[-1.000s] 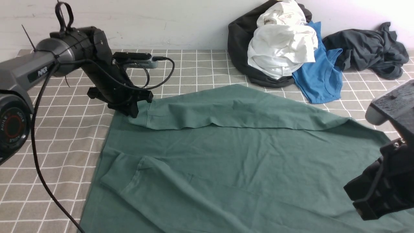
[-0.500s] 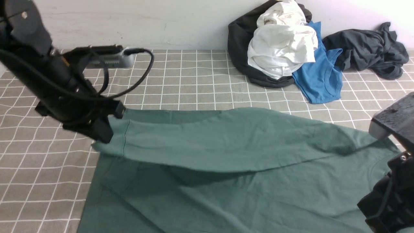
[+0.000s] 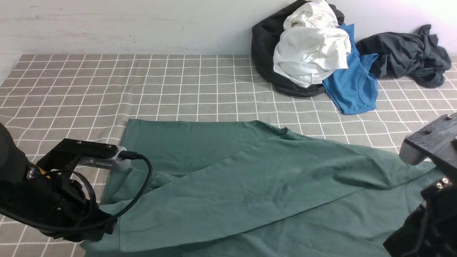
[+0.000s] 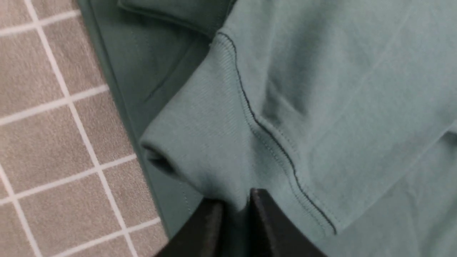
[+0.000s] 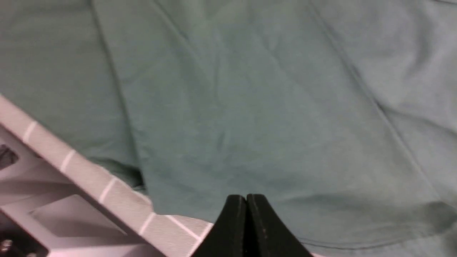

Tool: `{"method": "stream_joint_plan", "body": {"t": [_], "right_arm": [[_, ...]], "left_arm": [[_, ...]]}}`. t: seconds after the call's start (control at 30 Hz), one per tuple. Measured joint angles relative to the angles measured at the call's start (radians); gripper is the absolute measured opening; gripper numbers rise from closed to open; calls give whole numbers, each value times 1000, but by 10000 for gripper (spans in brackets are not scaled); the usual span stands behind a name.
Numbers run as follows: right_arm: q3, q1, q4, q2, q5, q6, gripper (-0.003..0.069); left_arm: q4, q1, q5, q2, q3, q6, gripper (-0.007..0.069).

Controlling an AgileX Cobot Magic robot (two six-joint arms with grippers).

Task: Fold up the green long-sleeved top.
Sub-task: Use the left arm to drag and drop the cuff onto the cuff closest to the left arm, then use both arms simultaneously to clamp the lower edge of the clothing fabric

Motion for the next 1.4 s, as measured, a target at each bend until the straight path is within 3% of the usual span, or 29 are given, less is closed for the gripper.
{"method": "stream_joint_plan", "body": {"t": [0.03,0.17,0.23,0.3,0.37,0.63,0.77,1.1,1.3,1.4], "right_arm": [[0,0,2,-1,0,-1,-14],[0,16,26,-39,0,-10,-14],[0,33,26,-58,0,-10,-14],[0,76,29,-96,5,-10,-14],[0,111,22,-120,8,-10,-14],[0,149,-29,-137,14,-10,-14],[0,149,-33,-137,14,-11,-14],[0,149,-35,-137,14,-25,-14],[0,149,-35,-137,14,-28,-14],[0,149,-35,-137,14,-28,-14]], "left_arm": [[0,0,0,0,0,4,125],[-16,-16,23,-14,-8,54,339],[-17,-41,46,-29,-16,87,395],[-6,-127,98,-60,-19,173,477],[21,-217,149,-69,-18,229,506],[246,-654,199,-69,168,263,520],[306,-782,131,-69,248,223,520],[385,-823,-13,-69,319,42,520],[383,-823,-14,-66,319,38,520],[346,-831,-10,-31,319,93,520]]}}
